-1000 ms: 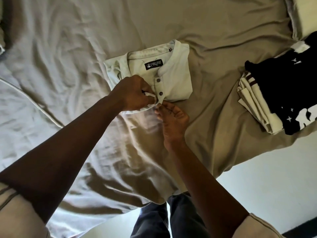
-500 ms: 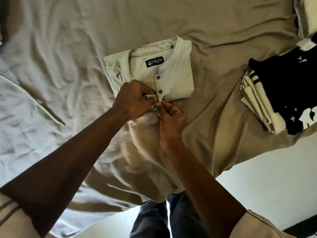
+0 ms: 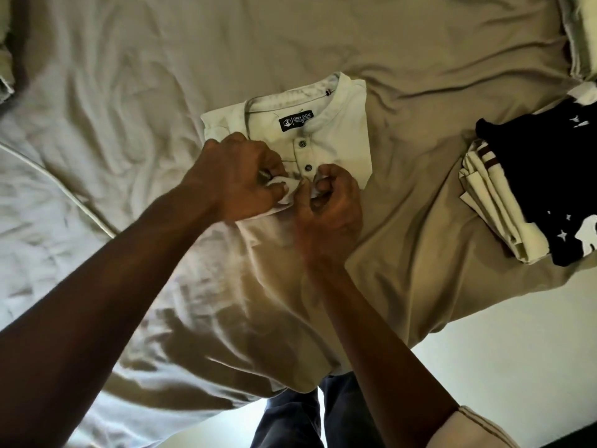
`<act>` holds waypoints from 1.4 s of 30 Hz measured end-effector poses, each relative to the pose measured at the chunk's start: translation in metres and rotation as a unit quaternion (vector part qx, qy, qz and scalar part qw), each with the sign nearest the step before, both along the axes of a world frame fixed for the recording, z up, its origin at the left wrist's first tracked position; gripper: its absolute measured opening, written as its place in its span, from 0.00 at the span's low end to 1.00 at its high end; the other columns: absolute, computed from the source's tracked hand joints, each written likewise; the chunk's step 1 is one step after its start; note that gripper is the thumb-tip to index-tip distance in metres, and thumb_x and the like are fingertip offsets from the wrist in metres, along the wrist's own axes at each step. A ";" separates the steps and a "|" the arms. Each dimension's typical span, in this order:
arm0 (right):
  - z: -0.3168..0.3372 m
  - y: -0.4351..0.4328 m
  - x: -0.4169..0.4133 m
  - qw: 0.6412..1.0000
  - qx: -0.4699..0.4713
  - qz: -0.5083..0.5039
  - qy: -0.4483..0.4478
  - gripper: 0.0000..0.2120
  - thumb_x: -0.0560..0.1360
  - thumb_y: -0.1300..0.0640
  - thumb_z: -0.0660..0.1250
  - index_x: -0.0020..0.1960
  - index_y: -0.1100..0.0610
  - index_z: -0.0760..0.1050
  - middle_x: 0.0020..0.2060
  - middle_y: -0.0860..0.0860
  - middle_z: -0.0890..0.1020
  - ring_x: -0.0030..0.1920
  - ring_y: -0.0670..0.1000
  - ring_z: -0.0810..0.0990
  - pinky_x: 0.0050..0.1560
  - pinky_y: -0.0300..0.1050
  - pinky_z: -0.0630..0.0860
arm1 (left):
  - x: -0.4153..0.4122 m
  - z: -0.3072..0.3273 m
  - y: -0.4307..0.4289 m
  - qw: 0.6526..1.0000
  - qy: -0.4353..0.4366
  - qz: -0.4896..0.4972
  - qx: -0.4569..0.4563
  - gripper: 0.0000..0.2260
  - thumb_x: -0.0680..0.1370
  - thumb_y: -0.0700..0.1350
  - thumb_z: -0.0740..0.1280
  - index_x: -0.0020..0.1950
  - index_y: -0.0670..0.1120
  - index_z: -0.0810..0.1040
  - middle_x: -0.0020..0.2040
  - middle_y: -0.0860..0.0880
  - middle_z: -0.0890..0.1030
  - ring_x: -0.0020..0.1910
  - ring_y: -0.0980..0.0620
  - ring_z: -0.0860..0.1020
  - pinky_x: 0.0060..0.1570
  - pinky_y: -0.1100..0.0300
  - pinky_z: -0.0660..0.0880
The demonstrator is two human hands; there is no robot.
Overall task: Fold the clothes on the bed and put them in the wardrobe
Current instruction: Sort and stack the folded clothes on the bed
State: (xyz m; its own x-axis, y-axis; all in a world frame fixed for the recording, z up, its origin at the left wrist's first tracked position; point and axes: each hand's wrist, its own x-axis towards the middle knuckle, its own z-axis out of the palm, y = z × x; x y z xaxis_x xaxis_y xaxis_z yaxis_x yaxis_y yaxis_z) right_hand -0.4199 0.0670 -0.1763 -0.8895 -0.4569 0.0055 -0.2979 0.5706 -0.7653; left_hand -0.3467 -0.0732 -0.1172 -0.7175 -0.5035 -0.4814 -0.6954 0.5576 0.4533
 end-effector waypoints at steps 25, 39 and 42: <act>0.005 -0.005 -0.026 0.958 -0.048 -0.026 -0.281 0.05 0.77 0.60 0.74 0.52 0.58 0.87 0.43 0.50 0.88 0.45 0.48 0.87 0.51 0.50 0.85 | -0.025 -0.034 0.004 0.910 0.070 0.340 0.225 0.18 0.62 0.51 0.75 0.40 0.36 0.84 0.43 0.34 0.84 0.38 0.47 0.80 0.50 0.37 0.81; -0.004 -0.008 -0.008 0.994 -0.012 0.053 -0.090 0.05 0.73 0.64 0.70 0.47 0.62 0.84 0.44 0.57 0.81 0.43 0.58 0.83 0.44 0.61 0.81 | -0.037 -0.036 0.005 0.868 0.050 0.426 0.250 0.11 0.60 0.46 0.75 0.31 0.39 0.79 0.34 0.43 0.76 0.35 0.50 0.74 0.36 0.55 0.69; -0.004 -0.012 -0.008 0.995 -0.002 0.061 -0.075 0.03 0.74 0.66 0.70 0.44 0.61 0.82 0.43 0.56 0.80 0.41 0.56 0.81 0.42 0.58 0.80 | -0.034 -0.043 0.007 0.886 0.054 0.401 0.225 0.11 0.61 0.47 0.74 0.34 0.40 0.84 0.34 0.42 0.83 0.37 0.48 0.81 0.41 0.48 0.80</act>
State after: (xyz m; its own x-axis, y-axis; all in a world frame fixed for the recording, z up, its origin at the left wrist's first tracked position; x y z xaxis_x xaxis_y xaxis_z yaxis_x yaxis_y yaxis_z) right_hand -0.4276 0.0551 -0.1806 -0.8185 -0.5617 -0.1209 -0.2464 0.5333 -0.8092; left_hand -0.3805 -0.0660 -0.1600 -0.2702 -0.6477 -0.7124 -0.7250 -0.3500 0.5932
